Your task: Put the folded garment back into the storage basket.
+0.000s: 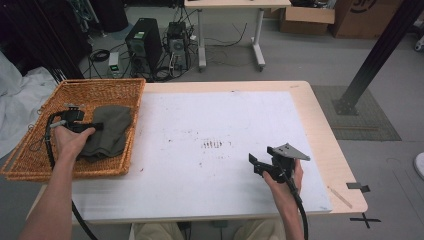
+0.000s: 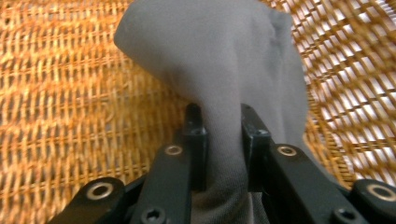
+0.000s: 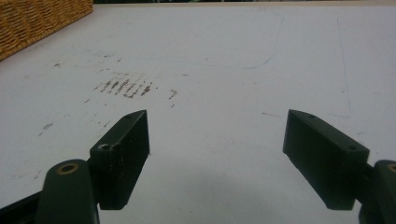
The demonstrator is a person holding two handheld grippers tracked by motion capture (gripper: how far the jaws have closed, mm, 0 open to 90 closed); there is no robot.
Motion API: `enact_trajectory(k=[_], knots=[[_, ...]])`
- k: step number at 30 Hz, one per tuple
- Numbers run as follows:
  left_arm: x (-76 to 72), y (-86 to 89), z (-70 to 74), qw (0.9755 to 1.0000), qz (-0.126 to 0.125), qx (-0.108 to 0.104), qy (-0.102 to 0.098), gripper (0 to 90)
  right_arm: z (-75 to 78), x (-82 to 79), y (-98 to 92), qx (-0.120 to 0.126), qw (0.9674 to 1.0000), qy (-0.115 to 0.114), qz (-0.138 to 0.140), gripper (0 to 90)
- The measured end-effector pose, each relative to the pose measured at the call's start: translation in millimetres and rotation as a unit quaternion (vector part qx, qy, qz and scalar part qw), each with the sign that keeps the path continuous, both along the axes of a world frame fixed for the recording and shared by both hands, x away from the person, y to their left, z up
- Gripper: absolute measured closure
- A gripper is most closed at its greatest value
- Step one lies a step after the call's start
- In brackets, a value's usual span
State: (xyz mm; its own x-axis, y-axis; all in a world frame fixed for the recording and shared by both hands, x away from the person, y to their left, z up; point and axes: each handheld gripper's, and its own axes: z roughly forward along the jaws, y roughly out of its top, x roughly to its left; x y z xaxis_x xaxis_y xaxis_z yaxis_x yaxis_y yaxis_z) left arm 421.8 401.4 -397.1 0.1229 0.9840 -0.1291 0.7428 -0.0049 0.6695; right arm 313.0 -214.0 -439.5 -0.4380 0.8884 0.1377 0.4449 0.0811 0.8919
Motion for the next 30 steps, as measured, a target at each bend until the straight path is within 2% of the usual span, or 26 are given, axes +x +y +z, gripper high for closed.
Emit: enact_trajectory(k=[1,3,5,7,8,9,10,12,16,20,23,26,27,30], knots=[[0.2,-0.2,-0.4,1.0000,0.002,0.009,-0.001,72.9,0.1,-0.2,-0.1,0.000,1.0000,0.000,0.000,23.2],[0.8,-1.5,-0.7,0.9992,0.009,0.038,0.009,55.0,0.1,-0.7,-0.3,-0.002,1.0000,0.001,0.000,23.2],[1.2,-1.6,-1.8,0.9986,0.020,0.045,0.019,38.3,-0.5,-0.8,-0.6,-0.002,1.0000,0.002,0.001,23.2],[1.5,-2.4,-0.6,0.9970,0.053,0.050,0.027,27.6,-1.2,-1.1,-0.6,-0.003,1.0000,0.004,0.001,23.1],[1.3,-3.0,0.8,0.9954,0.071,0.060,0.023,19.8,-1.5,-1.4,-0.4,-0.003,1.0000,0.004,0.002,23.1],[0.6,-3.4,4.1,0.9944,0.082,0.063,0.018,19.1,-1.8,-1.6,-0.1,-0.003,1.0000,0.003,0.002,23.1],[-0.2,-3.3,6.0,0.9946,0.083,0.062,0.011,19.7,-2.0,-1.9,0.0,-0.003,1.0000,0.004,0.003,23.1],[-3.1,-2.5,12.5,0.9964,0.069,0.049,-0.013,20.8,-2.5,-2.2,-0.2,-0.003,1.0000,0.005,0.002,23.1],[-5.3,-6.7,27.5,0.9969,0.060,0.025,-0.043,23.9,-2.5,-2.2,0.2,-0.003,1.0000,0.004,0.004,23.1],[-6.4,-26.7,45.6,0.9960,0.034,0.005,-0.083,23.8,-2.3,-2.2,1.8,-0.001,1.0000,0.004,0.006,23.1],[-7.5,-54.5,61.0,0.9933,0.001,0.003,-0.115,22.9,-2.1,-2.0,2.6,-0.001,1.0000,0.002,0.007,23.0],[-8.9,-87.6,75.6,0.9890,-0.031,0.011,-0.144,20.3,-2.4,-2.2,2.6,-0.001,1.0000,0.002,0.007,22.9],[-10.0,-101.0,80.8,0.9868,-0.044,0.005,-0.156,20.0,-2.7,-2.6,2.4,0.000,1.0000,0.004,0.006,22.8],[-13.1,-130.0,89.2,0.9827,-0.067,-0.002,-0.173,18.9,-3.5,-2.7,1.2,-0.002,1.0000,0.006,0.005,22.4]])
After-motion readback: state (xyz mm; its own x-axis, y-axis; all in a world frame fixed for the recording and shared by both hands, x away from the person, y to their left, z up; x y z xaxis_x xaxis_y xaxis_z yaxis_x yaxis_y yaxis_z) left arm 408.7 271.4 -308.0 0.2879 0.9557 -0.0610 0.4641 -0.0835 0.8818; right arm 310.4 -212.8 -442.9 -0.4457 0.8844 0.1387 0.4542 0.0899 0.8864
